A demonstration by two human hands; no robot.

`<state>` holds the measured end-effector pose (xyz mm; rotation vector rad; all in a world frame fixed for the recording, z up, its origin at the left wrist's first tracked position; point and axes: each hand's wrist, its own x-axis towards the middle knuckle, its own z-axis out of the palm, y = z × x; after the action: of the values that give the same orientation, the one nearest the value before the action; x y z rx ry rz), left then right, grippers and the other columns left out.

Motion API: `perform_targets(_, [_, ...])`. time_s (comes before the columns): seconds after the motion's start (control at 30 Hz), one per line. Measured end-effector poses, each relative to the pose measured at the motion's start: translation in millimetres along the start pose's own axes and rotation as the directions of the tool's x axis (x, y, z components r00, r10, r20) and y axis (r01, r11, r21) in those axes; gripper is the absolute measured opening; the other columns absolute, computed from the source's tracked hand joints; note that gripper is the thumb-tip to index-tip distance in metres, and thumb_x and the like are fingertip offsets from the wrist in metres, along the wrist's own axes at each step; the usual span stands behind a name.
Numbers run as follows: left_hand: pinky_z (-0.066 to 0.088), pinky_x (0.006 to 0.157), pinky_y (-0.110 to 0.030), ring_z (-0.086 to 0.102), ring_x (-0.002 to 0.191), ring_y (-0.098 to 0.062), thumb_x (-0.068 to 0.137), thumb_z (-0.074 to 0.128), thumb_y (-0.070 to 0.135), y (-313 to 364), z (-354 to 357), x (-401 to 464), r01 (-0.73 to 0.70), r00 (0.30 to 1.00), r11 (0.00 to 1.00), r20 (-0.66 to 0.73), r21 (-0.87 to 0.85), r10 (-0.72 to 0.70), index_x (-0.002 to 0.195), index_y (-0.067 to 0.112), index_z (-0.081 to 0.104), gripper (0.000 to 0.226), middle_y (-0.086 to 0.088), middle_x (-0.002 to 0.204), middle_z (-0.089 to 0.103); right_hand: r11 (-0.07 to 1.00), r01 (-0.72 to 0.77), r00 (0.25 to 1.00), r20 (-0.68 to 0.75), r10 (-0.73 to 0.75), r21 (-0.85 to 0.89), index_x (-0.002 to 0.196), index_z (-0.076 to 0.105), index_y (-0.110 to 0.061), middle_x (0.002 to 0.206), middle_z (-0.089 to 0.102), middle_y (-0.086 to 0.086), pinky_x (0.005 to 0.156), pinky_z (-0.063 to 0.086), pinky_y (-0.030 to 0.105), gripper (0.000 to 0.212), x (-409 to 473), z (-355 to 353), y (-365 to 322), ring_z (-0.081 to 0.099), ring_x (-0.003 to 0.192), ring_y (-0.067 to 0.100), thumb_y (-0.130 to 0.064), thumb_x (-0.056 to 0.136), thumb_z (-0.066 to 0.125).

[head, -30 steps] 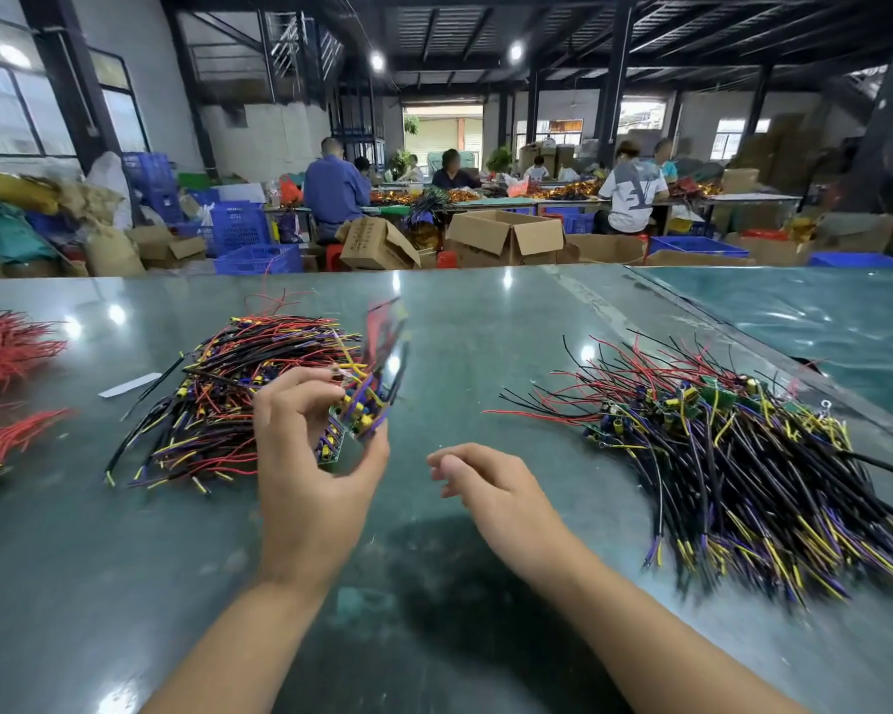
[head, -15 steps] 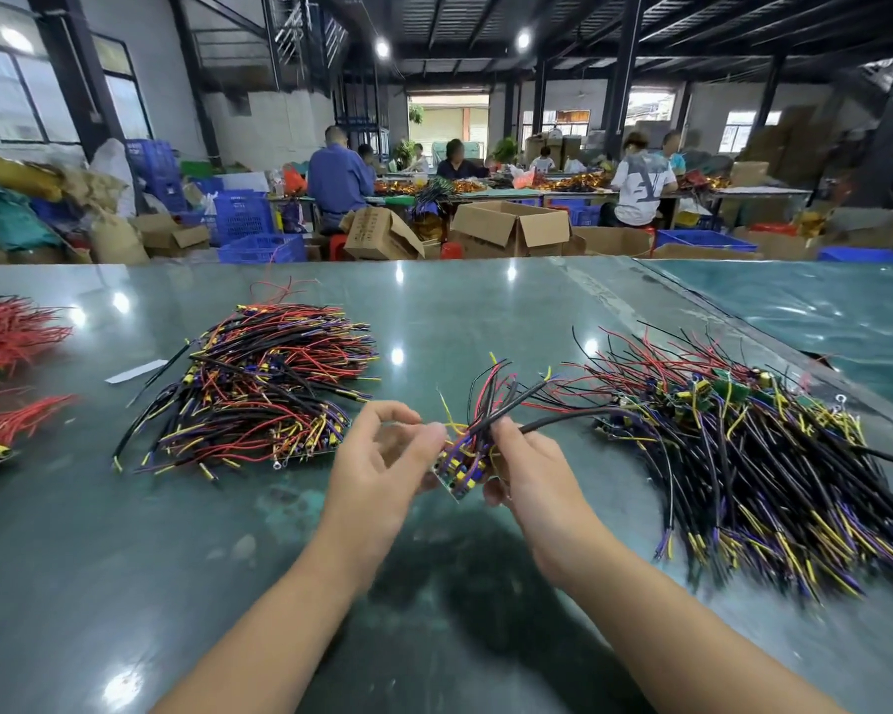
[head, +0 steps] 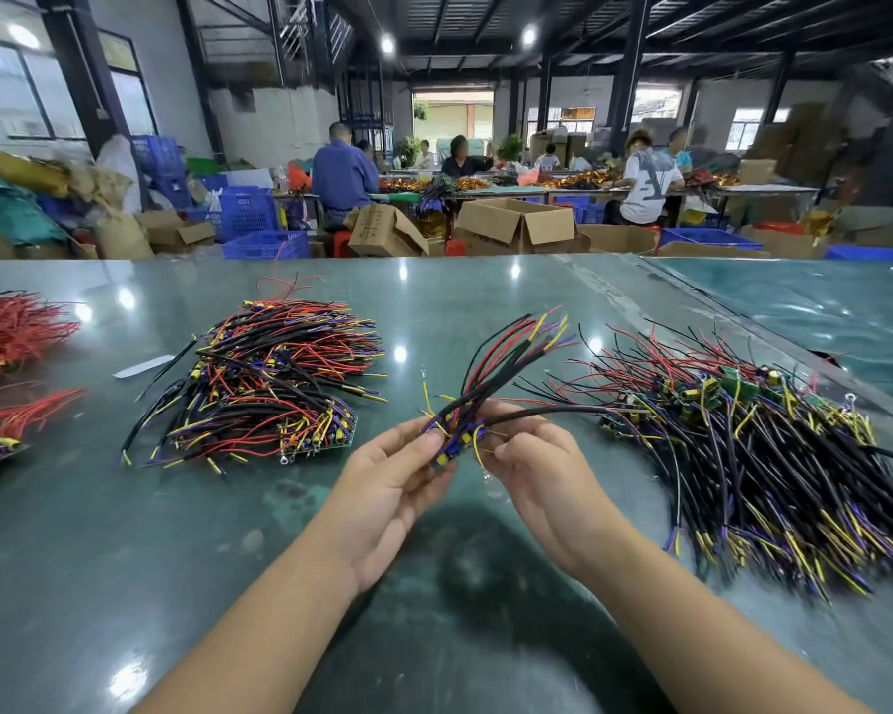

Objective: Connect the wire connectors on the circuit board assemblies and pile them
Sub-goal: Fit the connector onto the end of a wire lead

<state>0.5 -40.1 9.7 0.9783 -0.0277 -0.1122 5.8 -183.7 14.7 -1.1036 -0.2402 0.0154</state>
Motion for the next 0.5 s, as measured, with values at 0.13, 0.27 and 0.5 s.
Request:
perform_targets(0.13, [0.056,0.065,-0.022,0.064,0.064,-0.013,0.069,0.066,0.011,0.4,-2.5,-0.2,0.045,0.998,0.999,0.040,-0.029,-0.044,0.087,0.013,0.070,0.018,-0.008,0.082,0.071,0.999,-0.006,1.000,-0.031,0.004,-0.053,0.095,0.064,-0.005,0.080,0.067,0.004,0.074,0.048,0.022,0.030,-1.0,0.0,1.7,0.060,0.075,0.011,0.016,0.087,0.044])
perform_targets(0.27, [0.057,0.068,-0.020,0.065,0.065,-0.010,0.070,0.066,0.016,-0.3,-1.1,-0.3,0.048,0.998,0.998,0.037,0.033,-0.049,0.092,0.006,0.068,0.024,-0.006,0.080,0.072,0.982,-0.106,0.994,0.027,0.103,0.157,0.084,0.063,-0.005,0.073,0.065,0.006,0.063,0.050,0.022,0.017,0.2,-2.9,-1.0,0.058,0.063,0.013,0.006,0.083,0.050])
perform_targets(0.5, [0.057,0.064,-0.021,0.064,0.064,-0.012,0.071,0.066,0.016,-0.9,-1.5,-1.0,0.063,0.997,0.994,0.027,0.087,-0.066,0.089,0.007,0.069,0.021,-0.009,0.080,0.070,0.979,-0.164,0.986,0.047,0.160,0.118,0.080,0.067,-0.004,0.077,0.068,0.010,0.060,0.051,0.021,0.022,1.4,-8.4,2.5,0.059,0.061,0.013,0.007,0.089,0.050])
